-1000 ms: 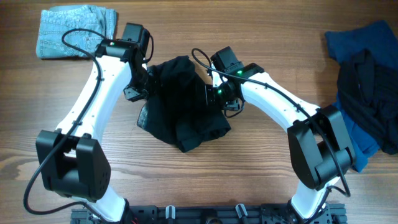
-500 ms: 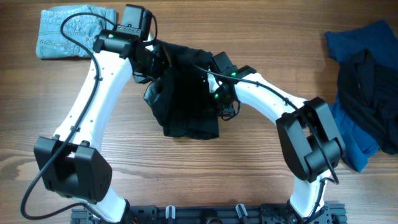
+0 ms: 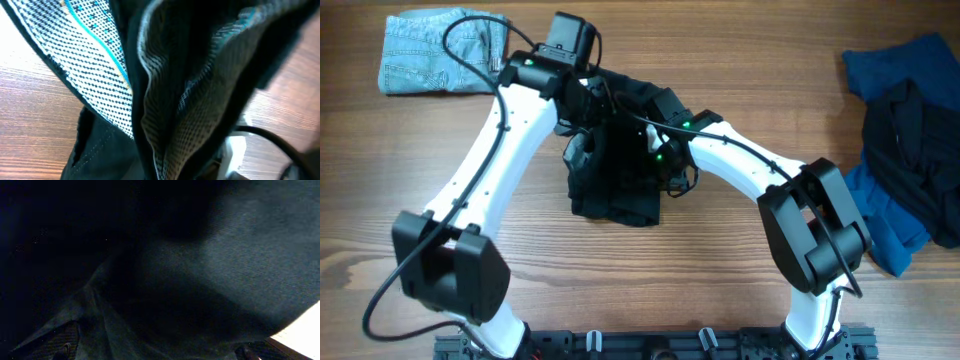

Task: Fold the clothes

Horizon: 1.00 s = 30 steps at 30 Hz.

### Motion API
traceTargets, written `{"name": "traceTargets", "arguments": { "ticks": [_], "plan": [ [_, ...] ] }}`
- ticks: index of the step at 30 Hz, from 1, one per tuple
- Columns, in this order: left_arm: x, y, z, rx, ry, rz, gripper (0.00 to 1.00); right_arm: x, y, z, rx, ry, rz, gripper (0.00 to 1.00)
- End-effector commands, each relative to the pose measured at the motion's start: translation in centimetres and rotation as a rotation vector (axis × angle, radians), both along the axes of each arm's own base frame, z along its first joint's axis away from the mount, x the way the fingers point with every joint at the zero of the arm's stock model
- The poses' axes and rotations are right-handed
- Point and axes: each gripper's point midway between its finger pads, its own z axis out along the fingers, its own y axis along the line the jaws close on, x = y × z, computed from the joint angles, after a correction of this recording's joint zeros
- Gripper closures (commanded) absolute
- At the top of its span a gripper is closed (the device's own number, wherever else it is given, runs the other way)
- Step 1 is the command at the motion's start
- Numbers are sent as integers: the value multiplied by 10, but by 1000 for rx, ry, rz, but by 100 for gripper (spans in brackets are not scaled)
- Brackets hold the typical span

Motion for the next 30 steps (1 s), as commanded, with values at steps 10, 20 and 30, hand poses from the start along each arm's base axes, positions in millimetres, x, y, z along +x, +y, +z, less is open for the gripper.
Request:
{"name": "traceTargets", "arguments": {
  "ticks": [10, 20, 30],
  "plan": [
    [-4, -18, -24, 25, 70, 27, 96, 48, -61, 46, 40, -71, -222, 0],
    [-11, -43, -24, 37, 46, 50, 96, 53, -80, 32, -23, -69, -241, 0],
    [-18, -61, -48, 107, 67, 64, 95, 56, -91, 31, -41, -65, -269, 0]
  ]
}}
